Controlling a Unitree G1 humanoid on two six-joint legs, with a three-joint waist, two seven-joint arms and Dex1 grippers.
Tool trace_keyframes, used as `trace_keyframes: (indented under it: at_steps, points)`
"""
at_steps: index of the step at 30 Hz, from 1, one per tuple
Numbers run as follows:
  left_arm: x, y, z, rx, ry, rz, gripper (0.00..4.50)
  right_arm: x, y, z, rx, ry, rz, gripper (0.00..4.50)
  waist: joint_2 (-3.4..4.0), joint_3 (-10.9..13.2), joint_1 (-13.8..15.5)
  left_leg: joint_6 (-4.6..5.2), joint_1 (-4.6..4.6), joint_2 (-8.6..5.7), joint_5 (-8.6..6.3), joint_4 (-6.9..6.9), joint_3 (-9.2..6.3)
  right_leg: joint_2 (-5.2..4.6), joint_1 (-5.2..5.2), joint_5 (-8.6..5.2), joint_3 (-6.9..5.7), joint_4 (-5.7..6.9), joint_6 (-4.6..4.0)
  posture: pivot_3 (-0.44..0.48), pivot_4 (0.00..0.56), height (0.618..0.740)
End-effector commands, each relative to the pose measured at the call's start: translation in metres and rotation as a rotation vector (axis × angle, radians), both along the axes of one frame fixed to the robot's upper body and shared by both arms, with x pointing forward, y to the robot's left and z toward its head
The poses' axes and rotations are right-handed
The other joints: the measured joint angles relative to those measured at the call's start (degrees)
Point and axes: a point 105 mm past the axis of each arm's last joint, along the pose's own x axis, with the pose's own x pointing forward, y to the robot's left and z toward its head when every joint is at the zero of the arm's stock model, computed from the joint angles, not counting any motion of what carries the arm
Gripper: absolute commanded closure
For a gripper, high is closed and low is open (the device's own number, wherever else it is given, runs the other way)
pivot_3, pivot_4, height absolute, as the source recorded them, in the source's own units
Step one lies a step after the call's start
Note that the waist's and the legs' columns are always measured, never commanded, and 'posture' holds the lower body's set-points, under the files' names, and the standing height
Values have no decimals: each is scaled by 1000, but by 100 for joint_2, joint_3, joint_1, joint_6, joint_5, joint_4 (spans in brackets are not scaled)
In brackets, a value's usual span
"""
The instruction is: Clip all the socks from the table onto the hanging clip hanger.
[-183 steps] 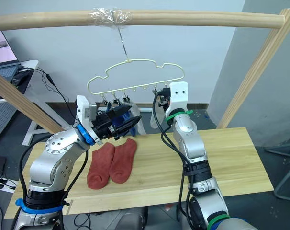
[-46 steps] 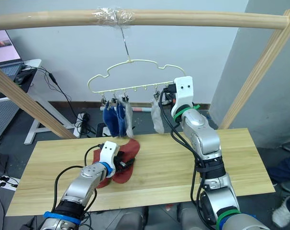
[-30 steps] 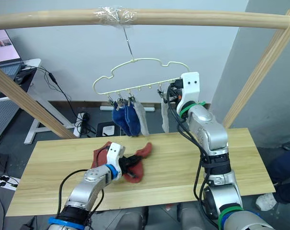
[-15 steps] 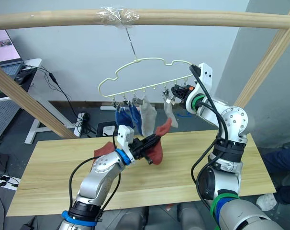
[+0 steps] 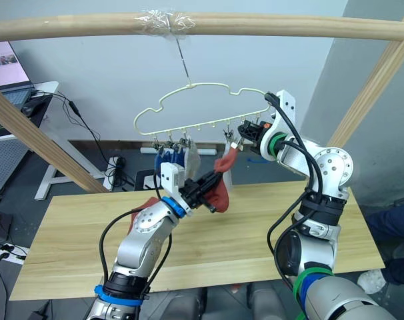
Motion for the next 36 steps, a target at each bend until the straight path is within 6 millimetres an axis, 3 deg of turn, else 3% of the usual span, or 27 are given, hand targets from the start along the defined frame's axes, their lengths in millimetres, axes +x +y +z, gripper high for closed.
trace_keyframes:
  at_steps: [1, 12, 15, 20, 25, 31, 32, 36]
  points:
    - [-1, -8, 13, 5, -63, -26, 4469, -1, -6, 5, 9, -8, -25, 4500, 0, 0, 0, 0, 0, 0, 0, 0, 0, 0, 0, 0, 0, 0, 0, 52, 214, 740]
    - [0, -15, 24, 7, -109, -38, 4469, -2, -5, 5, 11, -1, -20, 4500, 0, 0, -1, 0, 0, 0, 0, 0, 0, 1, 0, -9, 0, -1, 15, 53, 216, 740]
    - [0, -15, 24, 7, -110, -41, 4500, -2, -6, 7, 37, -1, -13, 3656, 0, 0, -3, 0, 0, 0, 0, 0, 0, 1, 0, -9, 1, -1, 16, 53, 217, 740]
    - [-1, -16, 23, 9, -106, -50, 4500, -3, -7, 10, 55, -9, 5, 1758, 2, 1, -38, 1, -1, 0, 0, -1, 2, 1, -1, -9, 2, -1, 14, 50, 216, 740]
    - [-2, -23, 23, 17, -110, -87, 4500, -15, -1, 34, 107, -99, 116, 22, 10, 7, -52, 1, -1, 0, -1, -1, 3, 3, -2, -9, 2, -1, 16, 45, 213, 740]
    - [3, -31, 22, -20, -64, -139, 4500, -31, -12, 37, 17, -218, 128, 22, 14, 9, -57, 2, -2, -2, -1, -1, 3, 6, -1, -11, 0, -3, 18, 27, 209, 740]
    - [4, -32, 21, -33, -43, -146, 3934, -33, -15, 33, -22, -239, 109, 0, 14, 9, -55, 2, -2, -3, -1, -1, 3, 6, -1, -11, 1, -4, 19, 20, 209, 740]
    - [5, -31, 11, -22, 12, -158, 2864, -34, -25, 20, -156, -312, 19, 0, 14, 9, -73, 5, -3, -4, -3, -1, 10, 5, 0, -15, 7, -11, 26, 4, 206, 740]
